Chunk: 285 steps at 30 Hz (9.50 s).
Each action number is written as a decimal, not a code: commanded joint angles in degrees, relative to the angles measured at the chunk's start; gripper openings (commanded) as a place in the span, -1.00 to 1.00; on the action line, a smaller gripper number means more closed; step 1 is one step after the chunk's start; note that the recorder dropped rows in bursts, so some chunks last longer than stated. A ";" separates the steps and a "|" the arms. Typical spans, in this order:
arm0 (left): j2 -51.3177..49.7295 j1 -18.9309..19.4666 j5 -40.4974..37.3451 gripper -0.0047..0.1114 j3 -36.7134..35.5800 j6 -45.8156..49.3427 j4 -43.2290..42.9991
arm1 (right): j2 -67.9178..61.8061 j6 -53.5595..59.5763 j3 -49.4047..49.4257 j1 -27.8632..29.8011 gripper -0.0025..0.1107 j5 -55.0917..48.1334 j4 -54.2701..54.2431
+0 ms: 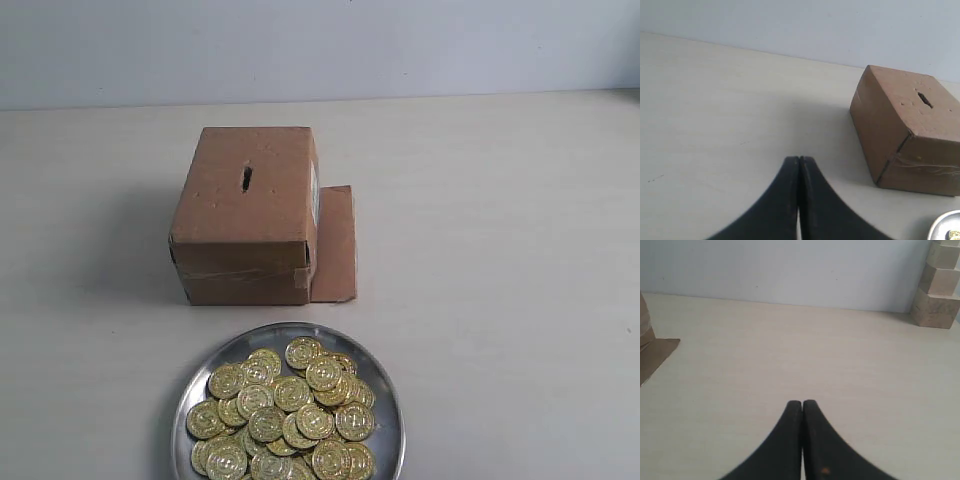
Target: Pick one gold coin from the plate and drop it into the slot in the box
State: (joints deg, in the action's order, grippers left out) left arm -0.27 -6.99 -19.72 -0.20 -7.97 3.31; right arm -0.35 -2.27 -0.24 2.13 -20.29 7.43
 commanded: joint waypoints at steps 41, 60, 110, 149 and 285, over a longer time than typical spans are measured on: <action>0.27 -0.16 3.75 -0.92 0.20 -7.22 10.85 | 0.35 -0.02 0.24 0.35 -0.96 5.76 -0.23; 0.27 -0.16 18.59 -0.92 0.20 -7.80 12.50 | 0.35 -5.13 0.24 0.35 -0.96 22.15 -3.82; -4.80 -0.42 8.87 -0.92 7.47 -0.98 20.18 | -66.89 -97.98 -44.18 -4.81 -0.96 65.44 92.51; -4.80 -0.42 8.87 -0.92 7.47 -0.98 17.95 | -68.85 23.04 -44.18 -38.09 -0.96 -1.09 -21.09; -4.80 -0.42 8.87 -0.92 7.47 -0.98 17.95 | -116.44 -40.54 -72.68 -51.41 -0.03 -30.74 6.21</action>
State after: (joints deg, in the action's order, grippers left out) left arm -4.77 -6.99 -10.96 6.79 -9.22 21.61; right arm -116.95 -42.66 -72.68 -49.40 -51.08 12.86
